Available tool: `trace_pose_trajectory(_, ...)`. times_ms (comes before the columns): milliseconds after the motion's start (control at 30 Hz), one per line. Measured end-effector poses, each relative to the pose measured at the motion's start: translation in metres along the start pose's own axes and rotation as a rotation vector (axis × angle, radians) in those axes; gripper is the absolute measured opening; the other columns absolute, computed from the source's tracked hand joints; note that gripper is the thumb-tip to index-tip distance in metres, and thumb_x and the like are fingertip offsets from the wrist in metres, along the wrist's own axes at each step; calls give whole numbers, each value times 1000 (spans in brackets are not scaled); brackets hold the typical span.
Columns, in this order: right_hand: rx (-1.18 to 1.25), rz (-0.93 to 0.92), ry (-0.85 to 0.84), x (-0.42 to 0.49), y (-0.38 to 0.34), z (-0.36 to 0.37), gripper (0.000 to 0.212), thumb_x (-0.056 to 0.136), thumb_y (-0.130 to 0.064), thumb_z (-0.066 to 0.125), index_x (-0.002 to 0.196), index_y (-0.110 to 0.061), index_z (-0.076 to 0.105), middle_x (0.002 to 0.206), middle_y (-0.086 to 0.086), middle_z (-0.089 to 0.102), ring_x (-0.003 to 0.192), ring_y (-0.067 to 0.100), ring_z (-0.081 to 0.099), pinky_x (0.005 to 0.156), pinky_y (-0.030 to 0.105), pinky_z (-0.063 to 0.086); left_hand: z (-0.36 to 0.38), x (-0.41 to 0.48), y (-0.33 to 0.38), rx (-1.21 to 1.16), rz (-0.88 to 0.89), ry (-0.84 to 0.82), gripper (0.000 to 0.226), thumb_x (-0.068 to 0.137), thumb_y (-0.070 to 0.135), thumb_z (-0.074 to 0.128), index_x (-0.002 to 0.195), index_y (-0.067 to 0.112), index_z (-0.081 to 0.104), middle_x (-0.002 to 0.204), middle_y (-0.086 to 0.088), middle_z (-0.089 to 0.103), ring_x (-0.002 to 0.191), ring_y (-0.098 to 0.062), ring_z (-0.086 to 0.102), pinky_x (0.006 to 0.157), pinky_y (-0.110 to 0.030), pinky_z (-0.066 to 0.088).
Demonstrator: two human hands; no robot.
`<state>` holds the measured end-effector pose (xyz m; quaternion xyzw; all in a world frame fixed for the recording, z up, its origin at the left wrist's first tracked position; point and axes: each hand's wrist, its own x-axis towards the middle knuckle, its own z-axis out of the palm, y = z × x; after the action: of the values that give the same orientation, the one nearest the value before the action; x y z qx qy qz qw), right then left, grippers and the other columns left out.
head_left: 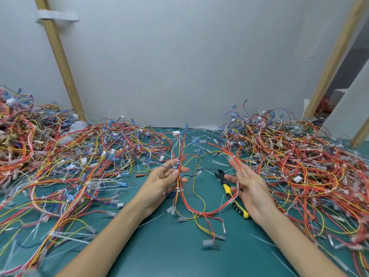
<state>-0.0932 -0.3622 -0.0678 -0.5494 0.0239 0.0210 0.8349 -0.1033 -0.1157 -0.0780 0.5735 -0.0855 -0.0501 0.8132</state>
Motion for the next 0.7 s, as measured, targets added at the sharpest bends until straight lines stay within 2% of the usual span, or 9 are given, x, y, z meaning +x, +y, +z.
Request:
trace_pose_trajectory(433,-67,-9,-4,2,2,0,42,101,-1,44,140,-17,50,118,-15,70,79,11,70,49,19,49,-4,2,-3,30,-8,-38,37,90,14,55,127,15,56,104,-1,72,76,-10,68,65,-21,53)
trace_pose_trajectory(700,-125,-51,-34,-2,3,5,38,101,2,44,125,-24,57,114,-11,71,75,13,69,47,18,48,-4,2,-3,12,-13,-49,35,95,7,50,129,10,54,104,-2,71,73,-10,68,56,-15,49)
